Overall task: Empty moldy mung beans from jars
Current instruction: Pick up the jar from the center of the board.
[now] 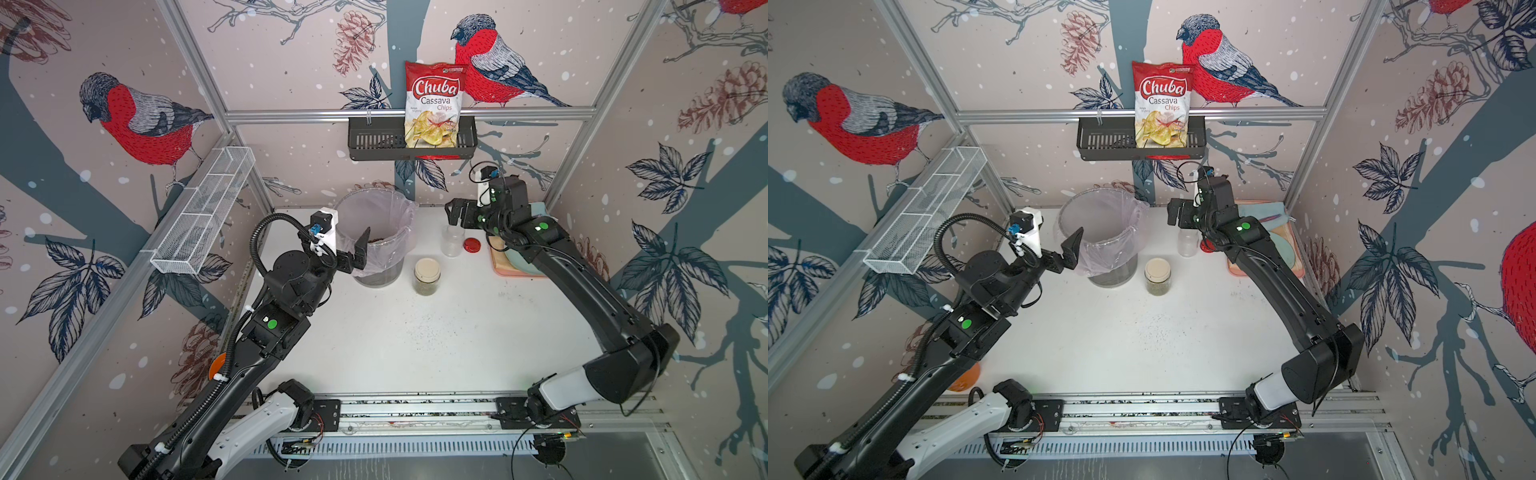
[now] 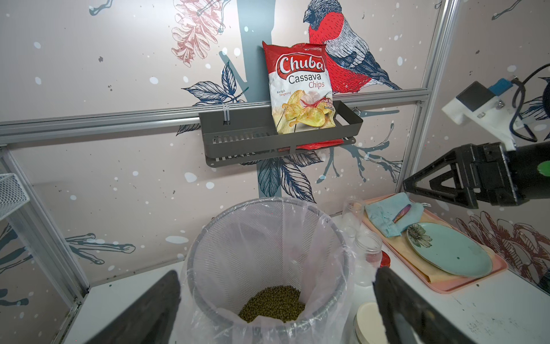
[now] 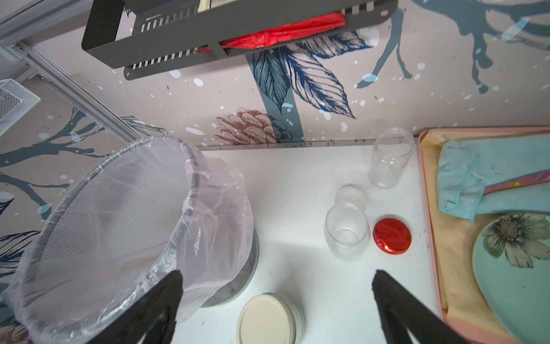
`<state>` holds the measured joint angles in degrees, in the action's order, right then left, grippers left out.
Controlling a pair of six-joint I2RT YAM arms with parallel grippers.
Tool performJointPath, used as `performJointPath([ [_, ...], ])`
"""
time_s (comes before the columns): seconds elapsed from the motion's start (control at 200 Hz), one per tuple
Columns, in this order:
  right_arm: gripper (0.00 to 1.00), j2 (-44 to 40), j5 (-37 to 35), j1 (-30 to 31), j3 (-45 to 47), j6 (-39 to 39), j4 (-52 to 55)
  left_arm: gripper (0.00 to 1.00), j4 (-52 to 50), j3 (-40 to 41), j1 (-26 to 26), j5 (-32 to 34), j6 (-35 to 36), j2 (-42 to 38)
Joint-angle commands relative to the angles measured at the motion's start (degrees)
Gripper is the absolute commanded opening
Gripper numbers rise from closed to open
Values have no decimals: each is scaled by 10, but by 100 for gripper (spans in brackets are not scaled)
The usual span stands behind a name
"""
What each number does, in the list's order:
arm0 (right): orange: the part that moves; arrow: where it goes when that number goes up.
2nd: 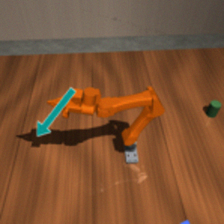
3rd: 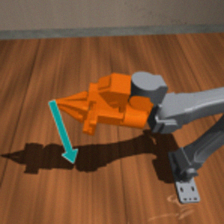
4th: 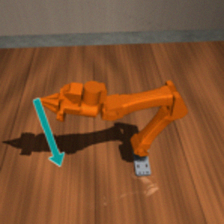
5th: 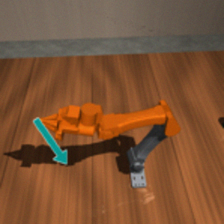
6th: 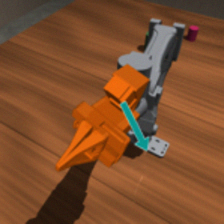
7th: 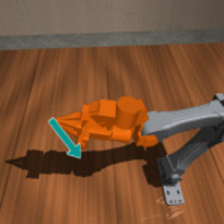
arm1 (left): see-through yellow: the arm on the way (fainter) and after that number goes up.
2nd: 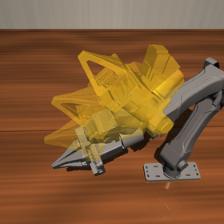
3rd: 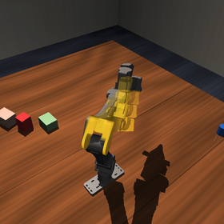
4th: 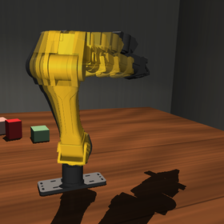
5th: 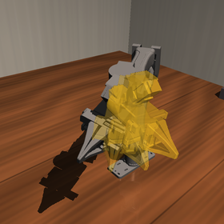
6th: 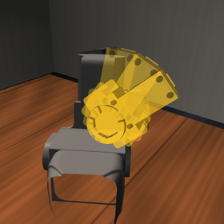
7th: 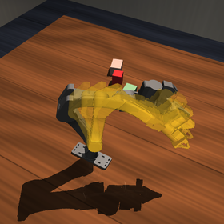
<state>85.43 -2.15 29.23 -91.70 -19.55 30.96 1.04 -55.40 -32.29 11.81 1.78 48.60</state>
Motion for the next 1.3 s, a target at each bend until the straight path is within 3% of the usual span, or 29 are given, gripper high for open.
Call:
performJointPath([
  [0.0, 99, -5, 42, 2, -8, -9, 57, 99, 26, 14, 0, 5, -13, -7],
  [0.74, 100, 110, 40, 82, -32, 3, 212, 99, 27, 37, 0, 41, -11, -5],
  [0.83, 100, 138, 14, 92, -34, 6, 235, 99, 26, 41, 0, 40, -7, -3],
  [1.296, 100, 201, 9, 100, -23, 7, 201, 99, 26, 45, 0, 46, -2, 2],
])
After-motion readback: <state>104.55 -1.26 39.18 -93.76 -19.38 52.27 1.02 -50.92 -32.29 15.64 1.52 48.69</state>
